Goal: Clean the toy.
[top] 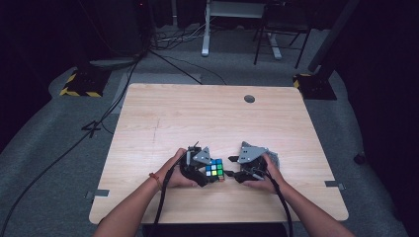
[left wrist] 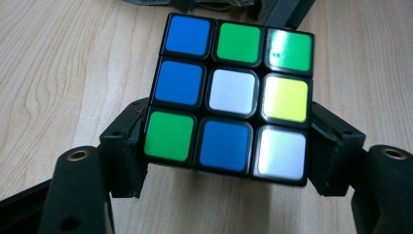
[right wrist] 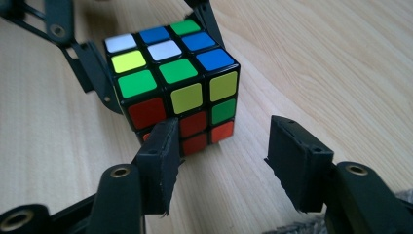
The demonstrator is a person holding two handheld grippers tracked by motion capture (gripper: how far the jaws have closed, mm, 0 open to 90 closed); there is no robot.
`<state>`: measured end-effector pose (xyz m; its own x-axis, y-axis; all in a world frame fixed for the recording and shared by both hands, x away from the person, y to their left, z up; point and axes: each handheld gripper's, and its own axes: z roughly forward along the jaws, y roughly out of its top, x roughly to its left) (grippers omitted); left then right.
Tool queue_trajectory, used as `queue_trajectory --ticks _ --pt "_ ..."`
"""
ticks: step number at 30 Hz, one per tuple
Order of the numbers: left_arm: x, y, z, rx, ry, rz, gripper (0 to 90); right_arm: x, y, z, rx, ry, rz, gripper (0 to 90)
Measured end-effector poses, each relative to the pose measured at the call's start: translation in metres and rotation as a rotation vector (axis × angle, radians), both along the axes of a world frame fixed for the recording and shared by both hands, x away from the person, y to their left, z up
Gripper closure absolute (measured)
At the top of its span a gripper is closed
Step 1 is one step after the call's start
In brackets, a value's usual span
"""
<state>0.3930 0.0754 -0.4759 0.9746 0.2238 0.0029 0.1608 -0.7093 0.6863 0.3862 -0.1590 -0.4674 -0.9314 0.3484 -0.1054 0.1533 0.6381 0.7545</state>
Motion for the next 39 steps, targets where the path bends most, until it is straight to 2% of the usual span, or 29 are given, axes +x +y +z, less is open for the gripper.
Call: queue_trajectory --ticks 2,15,18,21,24,26,31,35,37,39 --pt "0.0 0.0 0.0 0.001 -0.001 -0.002 28.9 -0.001 0.001 0.001 -0.014 -0.018 0.008 45.7" --pt "-0.001 -0.001 0.001 -0.009 -0.012 0.001 27.5 -0.005 0.004 0.01 0.022 -0.042 0.033 47.0" --pt "-0.001 -0.003 0.001 -0.006 -0.012 0.0 27.2 -0.007 0.005 0.014 0.065 -0.034 0.046 48.8" --pt "0.0 -0.003 -0.001 0.002 -0.014 0.008 25.7 -0.009 0.011 0.019 0.039 -0.067 0.058 49.5" --pt "0.0 -0.002 0.0 0.013 -0.025 0.013 24.5 -0.008 0.016 0.019 0.038 -0.069 0.066 50.0" --pt "-0.001 -0.002 0.0 0.012 -0.037 0.018 24.6 -0.007 0.017 0.02 0.053 -0.064 0.066 50.2" --pt "0.002 -0.003 -0.002 -0.004 -0.018 0.027 23.4 -0.006 0.019 0.023 0.072 -0.066 0.06 52.3" --pt "0.003 -0.003 -0.003 -0.001 -0.015 0.033 22.9 -0.004 0.02 0.023 0.076 -0.067 0.057 55.0" --pt "0.003 -0.001 -0.004 0.012 -0.026 0.026 25.1 -0.004 0.019 0.023 0.076 -0.06 0.057 59.1" --pt "0.004 0.0 -0.003 0.019 -0.039 0.015 30.1 -0.002 0.017 0.022 0.07 -0.067 0.038 59.1"
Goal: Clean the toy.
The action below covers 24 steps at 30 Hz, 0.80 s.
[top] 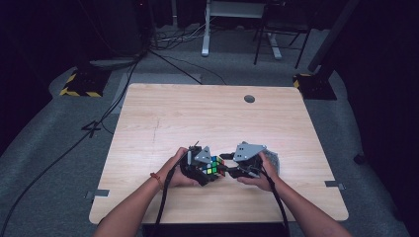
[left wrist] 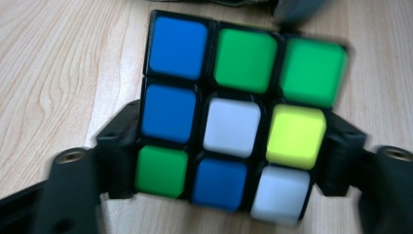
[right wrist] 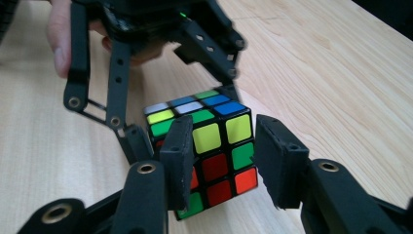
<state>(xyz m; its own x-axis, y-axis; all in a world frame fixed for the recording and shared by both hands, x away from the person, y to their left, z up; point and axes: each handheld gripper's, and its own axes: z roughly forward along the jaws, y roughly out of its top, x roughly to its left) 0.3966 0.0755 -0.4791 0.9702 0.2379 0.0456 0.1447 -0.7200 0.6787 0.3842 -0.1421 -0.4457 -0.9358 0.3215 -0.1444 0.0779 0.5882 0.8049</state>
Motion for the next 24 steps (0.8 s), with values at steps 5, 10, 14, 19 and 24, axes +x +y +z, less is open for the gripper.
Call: queue_trajectory --ticks 5,10,14,19,24 --pt "-0.002 0.0 0.002 -0.009 -0.008 -0.013 32.7 0.005 -0.008 -0.006 0.003 0.04 -0.022 60.0" --pt "-0.002 0.001 0.002 -0.028 0.001 -0.021 33.4 0.004 -0.01 -0.006 -0.003 0.036 -0.023 57.4" --pt "-0.003 0.003 0.003 -0.048 0.0 -0.019 33.6 0.004 -0.013 -0.014 -0.069 0.026 -0.021 55.8" --pt "-0.006 0.004 0.007 -0.08 -0.015 -0.024 33.7 0.009 -0.021 -0.024 -0.128 0.053 -0.045 54.5" --pt "-0.009 0.006 0.011 -0.118 -0.016 -0.031 33.7 0.011 -0.021 -0.029 -0.168 0.072 -0.046 53.8"
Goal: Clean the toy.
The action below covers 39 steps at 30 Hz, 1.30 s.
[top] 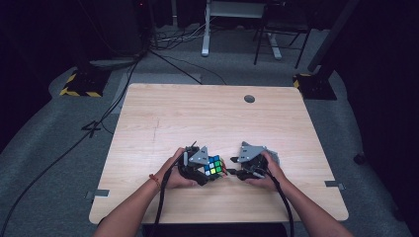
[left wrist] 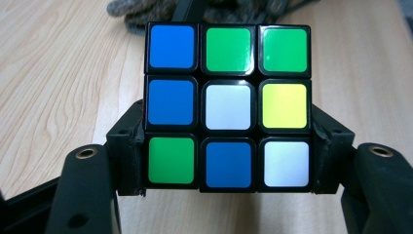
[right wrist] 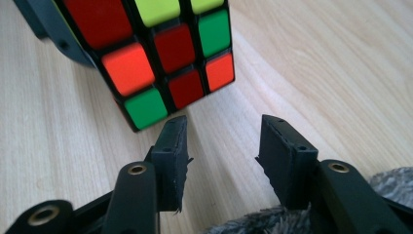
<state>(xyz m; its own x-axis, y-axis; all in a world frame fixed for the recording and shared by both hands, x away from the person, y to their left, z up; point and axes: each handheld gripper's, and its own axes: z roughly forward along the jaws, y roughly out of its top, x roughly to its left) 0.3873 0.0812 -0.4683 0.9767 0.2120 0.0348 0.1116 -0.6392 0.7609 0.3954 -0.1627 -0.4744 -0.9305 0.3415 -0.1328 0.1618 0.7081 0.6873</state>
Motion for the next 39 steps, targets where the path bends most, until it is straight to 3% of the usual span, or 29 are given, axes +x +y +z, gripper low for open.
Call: queue_trajectory --ticks 3,6,12,14,15,17,20,28,31,34,39 --pt "-0.002 0.0 0.002 -0.016 -0.002 -0.013 33.7 0.001 0.0 -0.002 -0.006 0.007 0.005 52.8" --pt "-0.003 -0.002 -0.001 -0.003 0.0 -0.019 33.6 0.001 -0.001 0.0 0.037 0.018 0.011 52.3" --pt "0.0 -0.001 -0.006 0.026 0.018 -0.004 33.4 0.0 -0.005 0.001 0.051 0.012 0.014 52.4" --pt "-0.001 -0.004 -0.011 0.069 0.02 -0.018 33.4 0.001 -0.007 0.004 0.115 0.027 0.021 52.6" --pt "-0.001 -0.005 -0.012 0.056 0.032 -0.025 33.2 0.0 -0.007 0.007 0.135 0.023 0.021 52.9" --pt "-0.003 -0.007 -0.011 0.063 0.017 -0.023 33.6 -0.001 -0.004 0.007 0.077 -0.01 0.02 53.4" --pt "-0.002 -0.006 -0.009 0.048 0.001 -0.02 33.6 -0.001 -0.001 -0.001 0.023 -0.003 0.016 53.9" --pt "-0.007 -0.001 0.004 -0.031 -0.028 -0.018 33.6 0.001 -0.001 -0.005 0.009 0.015 0.013 51.9" --pt "-0.008 -0.004 0.001 -0.025 -0.018 -0.032 33.6 0.0 0.0 -0.004 0.048 0.029 0.026 51.7" --pt "-0.006 -0.003 0.0 -0.025 -0.004 -0.031 33.5 0.0 -0.002 -0.003 0.057 0.025 0.021 50.8" --pt "-0.004 -0.004 -0.005 0.01 0.012 -0.029 32.5 0.001 -0.006 0.0 0.113 0.037 0.022 51.0"
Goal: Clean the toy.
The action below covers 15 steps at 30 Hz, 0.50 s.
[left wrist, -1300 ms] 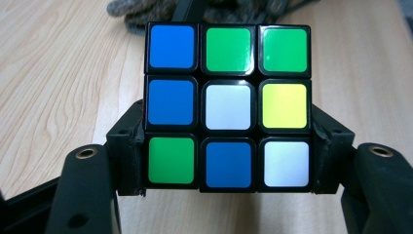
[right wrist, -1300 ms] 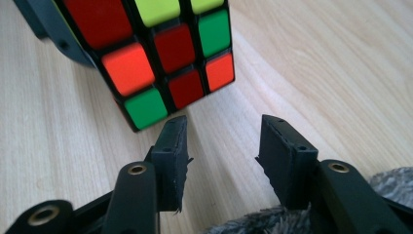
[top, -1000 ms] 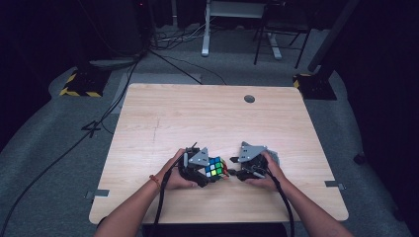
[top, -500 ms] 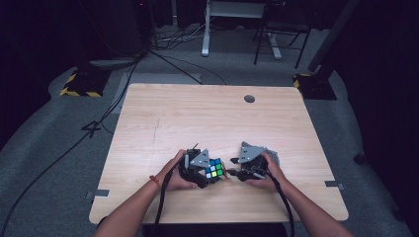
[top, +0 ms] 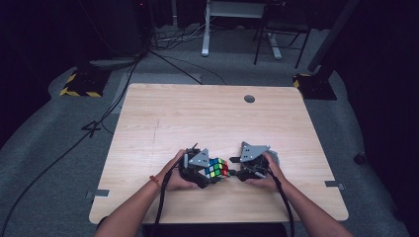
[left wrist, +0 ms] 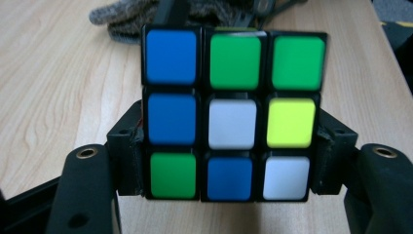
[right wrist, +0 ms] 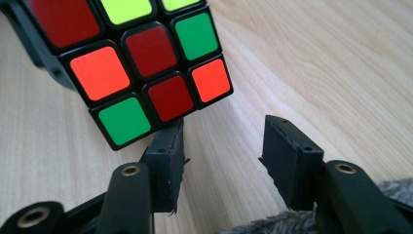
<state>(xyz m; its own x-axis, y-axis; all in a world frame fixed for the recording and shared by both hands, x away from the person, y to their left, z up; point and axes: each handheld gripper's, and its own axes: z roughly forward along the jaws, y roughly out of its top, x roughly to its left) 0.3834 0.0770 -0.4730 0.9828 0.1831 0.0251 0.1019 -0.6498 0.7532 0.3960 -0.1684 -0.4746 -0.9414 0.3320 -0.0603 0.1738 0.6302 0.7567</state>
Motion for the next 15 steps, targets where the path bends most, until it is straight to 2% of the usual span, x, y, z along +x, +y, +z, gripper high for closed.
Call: queue_trajectory --ticks 4,8,11,15 --pt "0.0002 -0.003 -0.004 0.037 -0.005 -0.01 32.3 -0.0018 0.0007 0.0016 0.003 -0.013 0.007 51.4" --pt "0.0002 -0.0061 -0.0077 0.071 -0.003 -0.016 31.6 -0.004 0.0018 0.0049 0.03 -0.012 0.018 51.1" --pt "0.0008 -0.0062 -0.0078 0.067 -0.004 -0.018 31.4 -0.0065 0.0055 0.0045 0.01 -0.021 0.025 51.3" --pt "0.0022 -0.004 -0.0081 0.066 0.001 -0.008 31.4 -0.007 0.0058 0.0055 0.008 -0.021 0.027 49.9"
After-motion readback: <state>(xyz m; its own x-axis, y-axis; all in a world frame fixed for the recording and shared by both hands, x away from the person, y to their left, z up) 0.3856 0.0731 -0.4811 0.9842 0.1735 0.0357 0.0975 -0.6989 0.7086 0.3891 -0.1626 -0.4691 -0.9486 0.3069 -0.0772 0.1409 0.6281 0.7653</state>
